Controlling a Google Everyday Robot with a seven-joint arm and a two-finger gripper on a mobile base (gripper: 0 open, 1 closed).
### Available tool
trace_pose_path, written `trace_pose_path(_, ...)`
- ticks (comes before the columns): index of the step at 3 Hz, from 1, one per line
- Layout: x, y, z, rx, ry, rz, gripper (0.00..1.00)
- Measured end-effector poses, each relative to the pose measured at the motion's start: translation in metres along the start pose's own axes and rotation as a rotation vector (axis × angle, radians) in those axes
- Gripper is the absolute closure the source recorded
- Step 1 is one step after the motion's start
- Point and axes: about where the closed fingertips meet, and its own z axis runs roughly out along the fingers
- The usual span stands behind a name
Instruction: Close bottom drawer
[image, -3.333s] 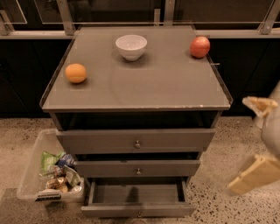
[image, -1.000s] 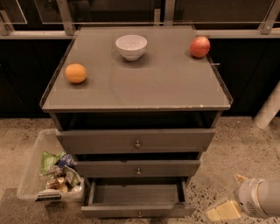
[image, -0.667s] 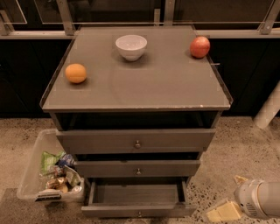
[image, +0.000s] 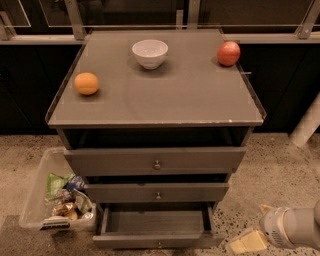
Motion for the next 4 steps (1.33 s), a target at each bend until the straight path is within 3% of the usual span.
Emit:
trace_pose_path(1, 0.015, -0.014, 0.044, -0.048, 0.0, 0.028, 0.0)
trace_pose_path(2, 0.038, -0.028, 0.109, -0.118, -0.014, 0.069, 0.0)
trace_pose_path(4, 0.053, -0.034, 0.118, -0.116, -0.012, 0.108, 0.0)
